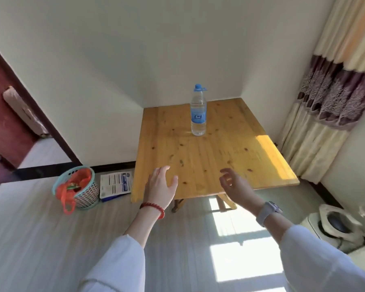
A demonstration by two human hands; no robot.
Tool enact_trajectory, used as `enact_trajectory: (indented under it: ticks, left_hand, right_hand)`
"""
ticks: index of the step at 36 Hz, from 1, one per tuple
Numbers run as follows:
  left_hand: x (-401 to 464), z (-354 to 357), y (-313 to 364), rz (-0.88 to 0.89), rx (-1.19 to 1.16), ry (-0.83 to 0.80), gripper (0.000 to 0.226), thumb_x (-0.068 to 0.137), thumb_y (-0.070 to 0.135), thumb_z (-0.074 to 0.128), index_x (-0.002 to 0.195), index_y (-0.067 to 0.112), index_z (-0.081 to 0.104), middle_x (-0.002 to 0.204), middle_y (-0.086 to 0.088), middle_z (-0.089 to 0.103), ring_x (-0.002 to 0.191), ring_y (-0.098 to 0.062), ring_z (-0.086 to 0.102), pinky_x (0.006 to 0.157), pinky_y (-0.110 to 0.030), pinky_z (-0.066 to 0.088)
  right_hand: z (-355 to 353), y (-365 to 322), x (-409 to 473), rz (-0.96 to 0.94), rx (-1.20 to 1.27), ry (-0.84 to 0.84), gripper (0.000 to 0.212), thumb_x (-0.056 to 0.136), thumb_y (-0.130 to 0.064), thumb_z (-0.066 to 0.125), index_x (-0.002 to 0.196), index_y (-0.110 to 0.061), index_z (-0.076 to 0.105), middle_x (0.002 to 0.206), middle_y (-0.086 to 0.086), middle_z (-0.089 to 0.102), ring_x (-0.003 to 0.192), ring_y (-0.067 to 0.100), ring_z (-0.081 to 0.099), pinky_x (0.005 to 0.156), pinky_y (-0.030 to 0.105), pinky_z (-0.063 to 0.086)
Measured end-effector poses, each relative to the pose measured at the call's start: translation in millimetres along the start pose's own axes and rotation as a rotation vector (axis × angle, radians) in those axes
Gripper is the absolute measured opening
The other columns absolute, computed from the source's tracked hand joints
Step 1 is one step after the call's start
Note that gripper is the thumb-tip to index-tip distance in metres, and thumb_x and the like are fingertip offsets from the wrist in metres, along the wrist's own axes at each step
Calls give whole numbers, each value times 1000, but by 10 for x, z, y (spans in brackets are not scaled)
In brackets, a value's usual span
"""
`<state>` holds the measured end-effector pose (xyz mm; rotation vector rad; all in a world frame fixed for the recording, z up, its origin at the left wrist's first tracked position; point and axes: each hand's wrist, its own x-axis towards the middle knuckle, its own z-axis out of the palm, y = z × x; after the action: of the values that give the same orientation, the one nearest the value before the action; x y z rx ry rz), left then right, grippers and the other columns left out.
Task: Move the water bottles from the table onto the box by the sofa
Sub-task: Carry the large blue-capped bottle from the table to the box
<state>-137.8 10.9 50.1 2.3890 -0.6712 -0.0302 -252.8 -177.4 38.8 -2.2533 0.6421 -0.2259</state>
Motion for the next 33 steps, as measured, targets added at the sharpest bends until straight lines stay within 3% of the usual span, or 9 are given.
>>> enact_trajectory:
  ticks: [5,14,21,27,30,33]
  left_hand:
    - [891,155,-180,-10,-31,-34,46,91,35,48,131,14,41,132,-6,47,121,-19,46,95,-29,41]
    - [2696,873,-529,2,-143,-170,54,90,39,47,136,16,32,139,-5,40,125,-19,42,100,-30,38]
    - [4064,1589,-589,-28,-326,-336,69,88,50,44,144,26,12,153,1,17,137,-17,26,110,-44,31]
    - [4803,1954,-561,39,-418,-452,82,86,49,49,146,24,-1,156,3,2,142,-11,8,110,-28,14]
    - [5029,2083,-525,94,-500,-528,88,81,58,47,145,27,-5,156,7,2,140,-5,7,111,-27,15]
    - [5156,2202,-504,136,-642,-604,92,72,74,45,144,33,6,152,8,23,137,-5,25,111,-36,28]
  right_hand:
    - [43,38,983,40,23,41,37,93,-21,47,126,-6,44,115,13,62,81,16,55,72,22,38]
    - [367,359,2620,175,72,70,52,91,-26,51,138,-13,32,133,10,49,112,24,55,90,32,43]
    - [614,611,3766,254,150,71,68,89,-26,54,145,-14,16,147,8,32,126,23,43,102,33,38]
    - [700,673,4452,240,268,77,78,88,-30,55,146,-22,3,154,1,15,137,19,28,108,45,36]
    - [699,632,4684,202,338,76,75,91,-32,49,147,-21,1,155,-3,11,141,13,21,115,40,27]
    - [698,643,4829,140,385,59,67,92,-27,47,146,-15,7,149,-11,25,136,-3,25,111,19,28]
